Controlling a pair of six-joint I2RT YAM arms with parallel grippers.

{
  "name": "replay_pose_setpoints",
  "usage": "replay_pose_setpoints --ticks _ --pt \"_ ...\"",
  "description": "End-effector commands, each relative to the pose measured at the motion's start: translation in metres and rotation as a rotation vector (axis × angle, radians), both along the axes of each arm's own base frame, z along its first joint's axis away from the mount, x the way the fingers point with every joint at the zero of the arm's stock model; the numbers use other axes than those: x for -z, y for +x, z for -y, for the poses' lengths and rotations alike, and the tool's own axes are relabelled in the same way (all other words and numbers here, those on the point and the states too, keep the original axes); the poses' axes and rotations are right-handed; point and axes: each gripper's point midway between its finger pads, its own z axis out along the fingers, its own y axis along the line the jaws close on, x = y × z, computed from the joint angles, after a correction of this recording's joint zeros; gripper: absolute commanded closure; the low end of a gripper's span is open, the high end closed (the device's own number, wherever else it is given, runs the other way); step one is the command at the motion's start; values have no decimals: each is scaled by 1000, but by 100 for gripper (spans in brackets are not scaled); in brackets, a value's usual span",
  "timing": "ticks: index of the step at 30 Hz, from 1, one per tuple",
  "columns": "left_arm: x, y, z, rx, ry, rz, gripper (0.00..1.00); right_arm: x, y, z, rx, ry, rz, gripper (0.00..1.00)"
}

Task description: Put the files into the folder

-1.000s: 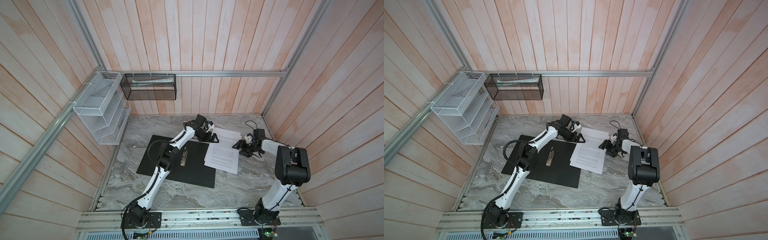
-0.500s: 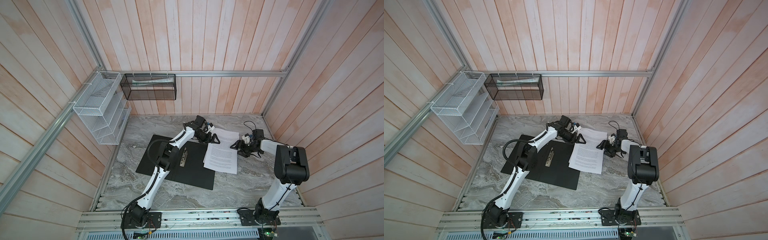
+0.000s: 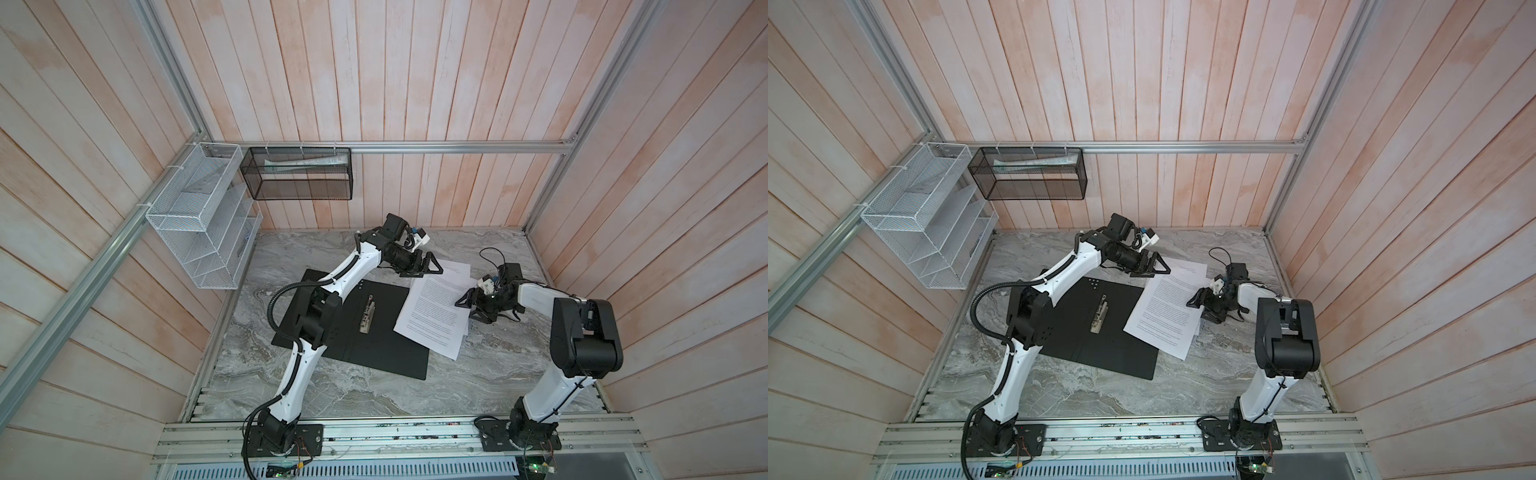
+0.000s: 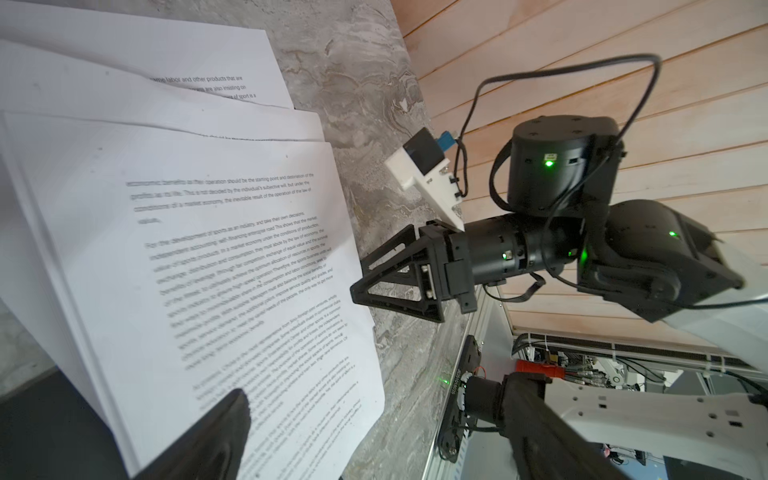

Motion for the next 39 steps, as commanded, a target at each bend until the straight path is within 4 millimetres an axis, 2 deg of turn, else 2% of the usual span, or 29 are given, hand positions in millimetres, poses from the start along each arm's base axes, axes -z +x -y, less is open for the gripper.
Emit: replay_pose_setpoints --ticks 1,4,7,10,15,17,19,22,26,30,36,39 --pt "16 -6 -16 -27 69 -33 2 -6 -11 -6 -25 -21 -14 32" --pt "16 -1 -33 -60 123 15 2 -5 -8 -7 -20 -18 -13 32" --pt "2 2 -58 -77 159 74 2 -5 -1 -3 -9 -44 -2 31" --pt "-7 -3 -99 -100 229 130 2 -8 7 11 16 -142 2 30" --pt "13 -23 -192 -229 369 103 2 -23 27 36 72 -246 52 30" --pt "24 -32 -220 -278 389 53 2 -22 32 45 98 -260 47 29" --pt "33 -43 -236 -299 389 1 2 -19 38 50 113 -260 45 29" --pt "51 -60 -242 -290 365 -91 2 -9 47 55 119 -247 31 29" --pt "76 -82 -233 -268 295 -247 4 2 56 50 102 -210 11 29" --pt "92 -89 -230 -279 270 -311 6 11 58 47 89 -195 -13 29" --pt "95 -105 -215 -274 145 -354 7 21 56 43 63 -186 -37 29" --pt "87 -114 -203 -213 79 -262 5 24 58 41 44 -189 -45 29"
